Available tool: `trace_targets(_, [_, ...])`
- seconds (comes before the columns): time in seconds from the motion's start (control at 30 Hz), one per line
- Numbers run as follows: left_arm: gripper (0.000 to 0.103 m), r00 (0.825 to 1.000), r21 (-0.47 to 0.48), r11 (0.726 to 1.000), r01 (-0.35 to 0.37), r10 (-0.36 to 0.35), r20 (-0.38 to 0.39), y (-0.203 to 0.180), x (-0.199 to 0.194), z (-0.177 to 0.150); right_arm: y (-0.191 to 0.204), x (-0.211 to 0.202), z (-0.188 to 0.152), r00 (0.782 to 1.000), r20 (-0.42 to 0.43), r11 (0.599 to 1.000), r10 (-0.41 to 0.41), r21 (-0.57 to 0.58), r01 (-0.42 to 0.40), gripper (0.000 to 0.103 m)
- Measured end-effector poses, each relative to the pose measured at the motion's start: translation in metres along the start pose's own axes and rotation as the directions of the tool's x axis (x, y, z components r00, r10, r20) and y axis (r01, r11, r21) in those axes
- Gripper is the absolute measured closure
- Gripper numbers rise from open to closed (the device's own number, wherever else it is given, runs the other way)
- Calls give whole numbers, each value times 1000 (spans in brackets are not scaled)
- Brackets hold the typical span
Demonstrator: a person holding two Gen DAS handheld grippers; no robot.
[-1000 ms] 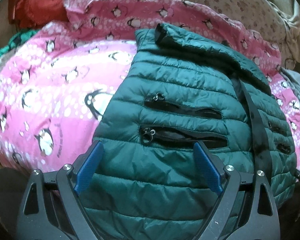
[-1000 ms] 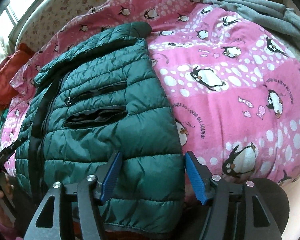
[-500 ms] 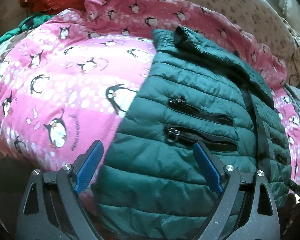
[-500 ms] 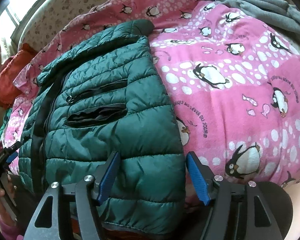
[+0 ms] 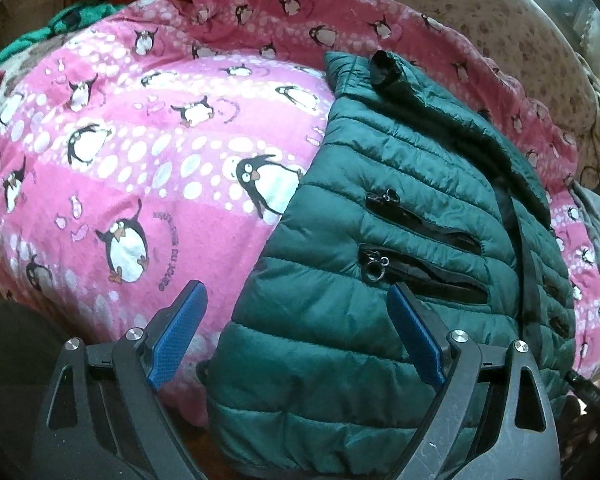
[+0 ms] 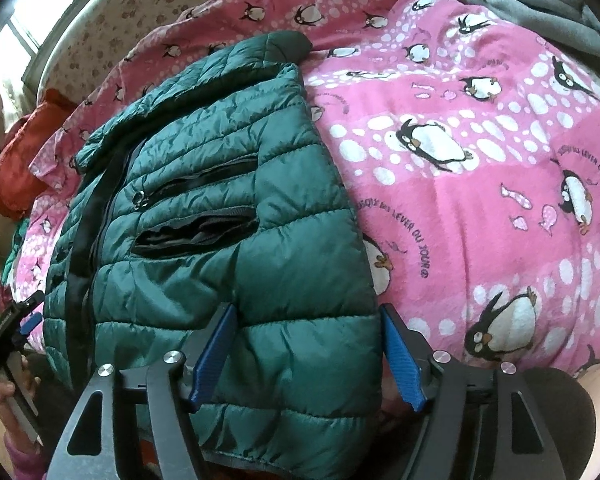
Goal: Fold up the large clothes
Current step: 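Close both grippers on the jacket hem edge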
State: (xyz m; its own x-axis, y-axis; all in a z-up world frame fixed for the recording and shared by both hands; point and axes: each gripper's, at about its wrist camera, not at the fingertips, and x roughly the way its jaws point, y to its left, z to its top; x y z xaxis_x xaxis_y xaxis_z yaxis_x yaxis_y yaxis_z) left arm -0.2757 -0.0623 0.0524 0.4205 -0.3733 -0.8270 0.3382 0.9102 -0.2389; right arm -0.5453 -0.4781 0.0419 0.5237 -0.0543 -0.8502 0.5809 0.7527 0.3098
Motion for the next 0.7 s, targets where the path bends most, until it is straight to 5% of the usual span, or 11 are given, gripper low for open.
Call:
trace_targets(0.3, [12, 996, -111, 993, 46, -55, -71, 39, 5, -2, 0, -2, -10, 996, -48, 997, 78, 8, -78, 34])
trace_targets(0.47, [12, 992, -73, 994, 78, -85, -95, 39, 5, -10, -1, 0, -14, 990, -90, 993, 113, -10, -115, 34])
trace_targets(0.6, [12, 969, -75, 981, 181, -191, -159, 34, 8, -17, -2, 2, -17, 984, -119, 991, 129, -16, -132, 34])
trace_targets(0.7, [12, 962, -15, 982, 186, -185, -203, 24, 12, -26, -1, 1, -20, 978, -139, 987, 158, -15, -162, 34])
